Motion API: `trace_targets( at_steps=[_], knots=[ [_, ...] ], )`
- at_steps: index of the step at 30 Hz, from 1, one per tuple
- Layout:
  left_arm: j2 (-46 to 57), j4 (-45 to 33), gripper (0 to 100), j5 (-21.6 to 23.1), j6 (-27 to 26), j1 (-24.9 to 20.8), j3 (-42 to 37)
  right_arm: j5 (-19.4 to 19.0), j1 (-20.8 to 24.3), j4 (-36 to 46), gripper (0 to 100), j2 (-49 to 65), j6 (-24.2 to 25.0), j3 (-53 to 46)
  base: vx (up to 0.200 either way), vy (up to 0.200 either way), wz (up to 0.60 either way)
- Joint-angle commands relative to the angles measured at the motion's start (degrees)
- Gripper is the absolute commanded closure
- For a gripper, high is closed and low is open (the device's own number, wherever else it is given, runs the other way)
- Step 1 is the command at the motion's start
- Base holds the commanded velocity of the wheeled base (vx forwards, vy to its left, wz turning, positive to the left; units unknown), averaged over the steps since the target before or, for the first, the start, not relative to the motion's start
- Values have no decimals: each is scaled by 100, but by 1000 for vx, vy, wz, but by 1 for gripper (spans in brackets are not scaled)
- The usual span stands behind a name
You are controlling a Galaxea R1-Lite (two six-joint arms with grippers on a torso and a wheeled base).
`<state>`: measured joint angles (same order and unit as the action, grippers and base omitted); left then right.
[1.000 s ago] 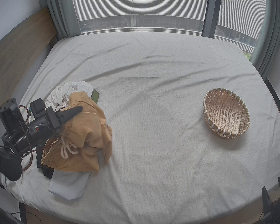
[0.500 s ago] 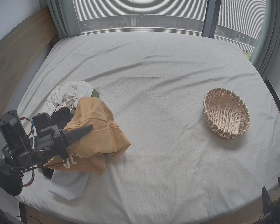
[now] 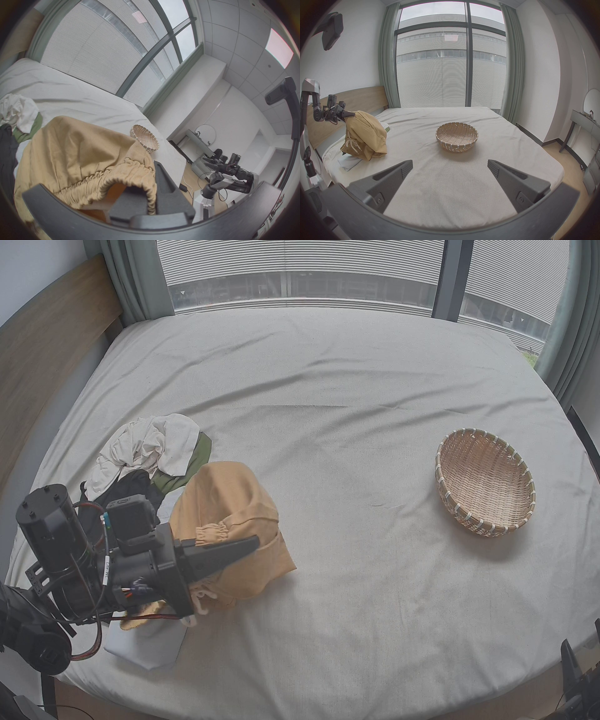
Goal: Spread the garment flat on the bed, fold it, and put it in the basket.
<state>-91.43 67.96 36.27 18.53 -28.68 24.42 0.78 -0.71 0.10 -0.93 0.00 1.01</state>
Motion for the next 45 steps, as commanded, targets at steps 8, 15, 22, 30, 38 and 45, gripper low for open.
trace_targets(
  at_steps=[8,15,22,30,38,45],
  knots=[
    [2,437,100,-709,573,-1271,652,1,0,-1,0,5,0,-101,0,0,0],
    [284,604,100,-744,1223,-1289,617,1,0,-1,0,5,0,-101,0,0,0],
    [-50,587,100,-797,1109,-550,186,1,0,-1,0,5,0,-101,0,0,0],
    [-156,534,100,-805,582,-366,-42,1,0,-1,0,5,-9,-101,0,0,0],
    [-235,437,100,-814,125,-322,-236,-8,0,-1,0,5,-26,-101,0,0,0],
    [-226,490,100,-814,116,-375,-218,-8,0,-1,0,5,-44,-101,0,0,0]
  ],
)
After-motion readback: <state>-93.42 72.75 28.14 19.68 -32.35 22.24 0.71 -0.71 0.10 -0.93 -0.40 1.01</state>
